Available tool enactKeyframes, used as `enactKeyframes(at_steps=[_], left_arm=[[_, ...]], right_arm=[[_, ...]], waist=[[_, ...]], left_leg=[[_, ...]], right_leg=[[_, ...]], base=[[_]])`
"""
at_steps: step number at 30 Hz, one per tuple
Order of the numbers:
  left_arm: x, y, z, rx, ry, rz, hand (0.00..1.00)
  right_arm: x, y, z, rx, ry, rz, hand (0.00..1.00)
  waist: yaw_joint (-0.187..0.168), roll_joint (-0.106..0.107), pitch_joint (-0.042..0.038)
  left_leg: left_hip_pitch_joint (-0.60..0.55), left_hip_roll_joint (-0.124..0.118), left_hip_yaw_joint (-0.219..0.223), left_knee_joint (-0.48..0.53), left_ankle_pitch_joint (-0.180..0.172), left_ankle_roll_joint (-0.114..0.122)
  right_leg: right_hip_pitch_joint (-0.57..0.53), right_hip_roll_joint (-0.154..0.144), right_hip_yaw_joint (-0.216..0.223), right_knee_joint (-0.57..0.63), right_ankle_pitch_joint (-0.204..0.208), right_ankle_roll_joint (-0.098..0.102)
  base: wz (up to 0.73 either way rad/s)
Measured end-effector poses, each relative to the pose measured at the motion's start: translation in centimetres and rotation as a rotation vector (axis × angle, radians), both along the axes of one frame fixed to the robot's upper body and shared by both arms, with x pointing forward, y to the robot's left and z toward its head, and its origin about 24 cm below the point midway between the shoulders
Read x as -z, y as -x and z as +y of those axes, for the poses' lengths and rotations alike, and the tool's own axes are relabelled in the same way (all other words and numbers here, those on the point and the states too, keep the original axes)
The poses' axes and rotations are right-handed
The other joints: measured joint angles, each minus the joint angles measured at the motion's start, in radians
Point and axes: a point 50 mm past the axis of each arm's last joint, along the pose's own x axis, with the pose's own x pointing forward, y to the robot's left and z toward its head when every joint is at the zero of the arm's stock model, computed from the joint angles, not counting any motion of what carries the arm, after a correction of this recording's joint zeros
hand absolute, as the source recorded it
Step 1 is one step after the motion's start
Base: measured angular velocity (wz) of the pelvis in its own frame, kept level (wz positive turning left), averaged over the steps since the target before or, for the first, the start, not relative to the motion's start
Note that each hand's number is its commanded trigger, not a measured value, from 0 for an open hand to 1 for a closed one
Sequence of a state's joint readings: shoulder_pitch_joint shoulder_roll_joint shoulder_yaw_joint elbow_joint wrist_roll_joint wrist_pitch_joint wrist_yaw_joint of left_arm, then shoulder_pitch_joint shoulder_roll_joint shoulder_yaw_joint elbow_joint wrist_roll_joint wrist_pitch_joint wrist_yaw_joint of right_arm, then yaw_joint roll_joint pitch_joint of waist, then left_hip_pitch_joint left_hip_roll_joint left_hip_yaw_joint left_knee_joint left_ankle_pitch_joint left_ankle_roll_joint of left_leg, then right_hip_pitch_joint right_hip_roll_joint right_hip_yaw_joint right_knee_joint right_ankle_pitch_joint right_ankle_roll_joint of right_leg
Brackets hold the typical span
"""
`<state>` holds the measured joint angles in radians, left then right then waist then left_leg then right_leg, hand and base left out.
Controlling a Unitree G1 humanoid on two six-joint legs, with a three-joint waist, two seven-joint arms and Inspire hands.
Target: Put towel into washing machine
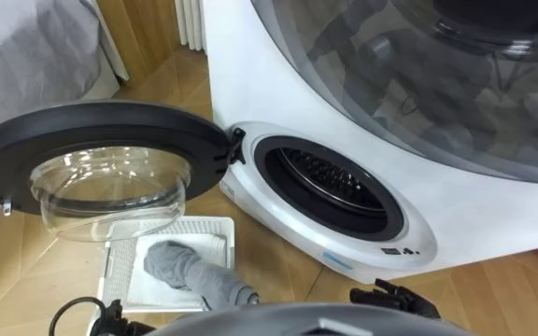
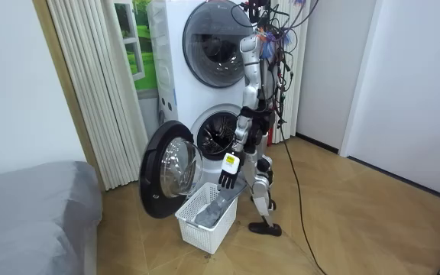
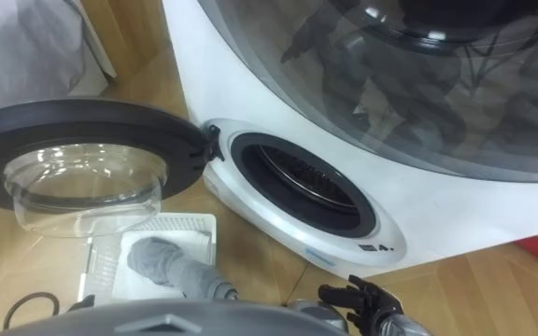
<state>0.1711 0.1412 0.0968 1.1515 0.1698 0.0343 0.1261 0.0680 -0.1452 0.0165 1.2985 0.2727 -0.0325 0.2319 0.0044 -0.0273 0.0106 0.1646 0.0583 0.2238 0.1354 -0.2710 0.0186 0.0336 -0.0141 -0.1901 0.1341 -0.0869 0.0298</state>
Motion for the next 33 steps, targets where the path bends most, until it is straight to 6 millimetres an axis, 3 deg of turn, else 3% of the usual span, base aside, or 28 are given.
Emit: enactKeyframes(at_steps=[12,21,26,30,33], left_arm=[[0.0,-0.1,0.0,0.005,0.004,0.000,0.00],[0.0,-1.4,-0.4,0.037,0.007,-0.036,0.00],[-0.2,-3.3,-0.7,0.107,0.000,-0.084,0.00],[-0.8,-6.3,-1.1,0.220,-0.016,-0.160,0.00],[-1.2,-8.7,-2.2,0.299,-0.018,-0.223,0.00]], right_arm=[[0.0,-0.1,0.0,-0.015,0.005,-0.011,0.00],[-0.2,-0.9,-0.1,-0.028,0.008,-0.031,0.00],[-0.3,-2.3,0.0,-0.071,0.008,-0.052,0.00],[-0.6,-3.9,0.3,-0.158,0.018,-0.081,0.00],[-0.8,-5.5,0.7,-0.215,0.025,-0.110,0.00]], waist=[[0.002,0.007,-0.0038],[-0.003,0.022,-0.0091],[-0.003,0.025,-0.0100],[-0.003,0.032,-0.0042],[-0.002,0.039,0.0062]], left_leg=[[-0.016,0.000,0.013,0.011,0.000,0.000],[-0.054,0.000,0.009,0.016,0.000,0.000],[-0.121,-0.001,0.010,0.040,0.000,0.001],[-0.163,-0.001,0.009,0.059,0.001,0.001],[-0.208,-0.002,0.009,0.072,0.003,0.003]], right_leg=[[-0.016,0.000,0.012,0.002,0.000,0.000],[-0.053,-0.001,0.010,0.006,0.003,-0.004],[-0.118,-0.005,0.015,0.022,0.005,-0.007],[-0.166,-0.009,0.016,0.040,0.005,-0.008],[-0.221,-0.016,0.016,0.070,0.005,-0.009]], base=[[-0.02],[0.00],[-0.02],[-0.03],[-0.02]])
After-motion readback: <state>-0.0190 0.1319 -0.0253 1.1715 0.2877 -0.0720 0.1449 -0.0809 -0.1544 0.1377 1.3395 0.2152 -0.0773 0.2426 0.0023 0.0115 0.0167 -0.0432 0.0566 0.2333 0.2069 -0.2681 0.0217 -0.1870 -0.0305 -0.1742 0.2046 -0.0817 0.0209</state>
